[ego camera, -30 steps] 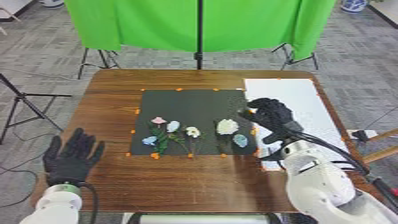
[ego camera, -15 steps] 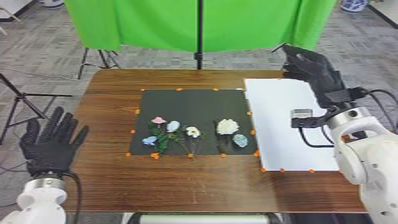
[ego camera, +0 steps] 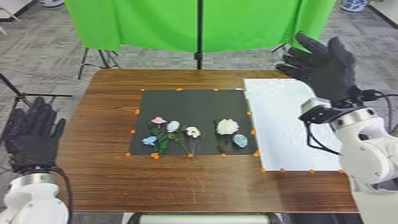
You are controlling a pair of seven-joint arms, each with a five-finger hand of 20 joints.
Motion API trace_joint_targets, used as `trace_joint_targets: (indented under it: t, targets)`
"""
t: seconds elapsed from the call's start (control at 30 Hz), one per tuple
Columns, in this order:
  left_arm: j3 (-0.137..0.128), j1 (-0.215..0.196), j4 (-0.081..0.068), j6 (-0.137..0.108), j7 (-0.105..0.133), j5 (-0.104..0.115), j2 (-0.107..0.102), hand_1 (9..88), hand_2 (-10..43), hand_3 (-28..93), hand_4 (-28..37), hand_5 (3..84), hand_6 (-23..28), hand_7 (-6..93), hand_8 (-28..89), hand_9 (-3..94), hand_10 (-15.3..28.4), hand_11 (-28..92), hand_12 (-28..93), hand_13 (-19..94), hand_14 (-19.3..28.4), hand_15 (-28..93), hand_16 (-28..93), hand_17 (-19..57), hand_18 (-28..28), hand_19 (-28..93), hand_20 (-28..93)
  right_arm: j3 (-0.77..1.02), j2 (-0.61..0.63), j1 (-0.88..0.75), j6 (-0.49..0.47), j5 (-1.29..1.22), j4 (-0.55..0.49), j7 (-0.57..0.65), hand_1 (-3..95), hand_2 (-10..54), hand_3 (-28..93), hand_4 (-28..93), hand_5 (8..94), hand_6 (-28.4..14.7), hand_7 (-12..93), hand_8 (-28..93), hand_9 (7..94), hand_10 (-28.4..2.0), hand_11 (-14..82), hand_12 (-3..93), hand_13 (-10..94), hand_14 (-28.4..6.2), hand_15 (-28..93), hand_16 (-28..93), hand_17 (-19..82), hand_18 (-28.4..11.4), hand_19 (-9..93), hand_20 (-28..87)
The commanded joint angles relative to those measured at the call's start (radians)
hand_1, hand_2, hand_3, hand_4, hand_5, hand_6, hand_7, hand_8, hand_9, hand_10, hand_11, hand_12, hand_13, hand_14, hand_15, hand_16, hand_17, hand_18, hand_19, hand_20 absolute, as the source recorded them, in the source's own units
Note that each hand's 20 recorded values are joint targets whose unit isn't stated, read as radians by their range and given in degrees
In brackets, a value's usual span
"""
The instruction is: Arrange flowers
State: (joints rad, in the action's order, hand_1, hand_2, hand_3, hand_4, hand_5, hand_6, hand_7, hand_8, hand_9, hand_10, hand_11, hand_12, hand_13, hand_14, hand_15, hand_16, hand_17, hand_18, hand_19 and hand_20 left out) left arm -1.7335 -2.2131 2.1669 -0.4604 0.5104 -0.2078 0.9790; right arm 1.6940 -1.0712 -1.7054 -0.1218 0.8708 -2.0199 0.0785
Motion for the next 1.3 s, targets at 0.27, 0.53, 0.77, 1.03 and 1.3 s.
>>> trace_joint_targets:
  t: [0.27, 0.53, 0.77, 1.03, 1.3]
  targets:
    - [-0.06, -0.101, 0.008, 0.11, -0.027, 0.051, 0.042, 24.1, 11.8, 74, -28.3, 42.6, 6.7, 11.3, -9, 32.5, 13.4, 16, 5, 20, 9.2, 16, -8, -2.7, 9.0, 22, 12, 0.018, -0.074, -0.078, -0.033, 0.018, -0.059, 0.052, 7.2, 10.7, 70, -25, 34.1, -5.7, 3, -7, 29.7, -18.1, 0.9, 11.4, 25, -15.4, 4, 24, 12, -18.7, 24, 17]
    - [-0.019, -0.071, -0.007, 0.128, -0.023, 0.104, 0.042, 24.2, 11.4, 74, -28.3, 42.9, 6.7, 11.3, -9, 33.3, 13.5, 16, 6, 21, 9.5, 17, -8, -2.7, 9.5, 23, 11, 0.02, -0.056, -0.082, 0.003, -0.012, -0.068, 0.026, 7.7, 10.8, 70, -25, 35.2, -6.2, 3, -7, 30.5, -18.2, 1.2, 11.4, 26, -14.7, 4, 23, 12, -18.7, 25, 17]
    - [-0.03, -0.065, -0.006, 0.075, -0.013, 0.117, 0.037, 24.9, 11.7, 74, -28.3, 45.7, 7.4, 13.4, -9, 37.9, 14.3, 19, 7, 26, 11.3, 21, -8, 0.1, 7.4, 22, 11, -0.023, -0.055, -0.084, 0.025, -0.021, -0.068, 0.0, 8.0, 11.0, 71, -25, 38.0, -6.4, 5, -7, 32.7, -18.2, 1.8, 11.2, 28, -12.1, 4, 19, 15, -12.3, 19, 14]
    - [-0.016, -0.065, 0.004, 0.066, -0.017, 0.135, 0.031, 25.3, 11.8, 75, -28.3, 48.4, 8.2, 15.1, -10, 41.6, 14.9, 21, 8, 30, 13.0, 26, -8, 1.2, 7.0, 22, 10, -0.026, -0.054, -0.094, 0.038, -0.053, -0.073, 0.006, 8.4, 11.1, 72, -25, 34.1, -12.0, 1, -8, 34.1, -18.3, 2.1, 10.2, 27, -11.4, 4, 13, 16, -8.9, 14, 12]
    - [-0.004, -0.056, -0.005, 0.057, -0.013, 0.086, 0.023, 25.6, 11.6, 75, -28.3, 49.0, 8.3, 15.2, -10, 42.7, 15.0, 21, 8, 31, 13.4, 27, -8, 1.9, 6.7, 22, 10, 0.002, -0.072, -0.12, 0.019, -0.052, -0.07, 0.017, 8.8, 11.2, 72, -25, 36.6, -11.8, 1, -8, 34.4, -18.2, 2.3, 9.9, 27, -11.5, 5, 11, 16, -9.4, 15, 12]
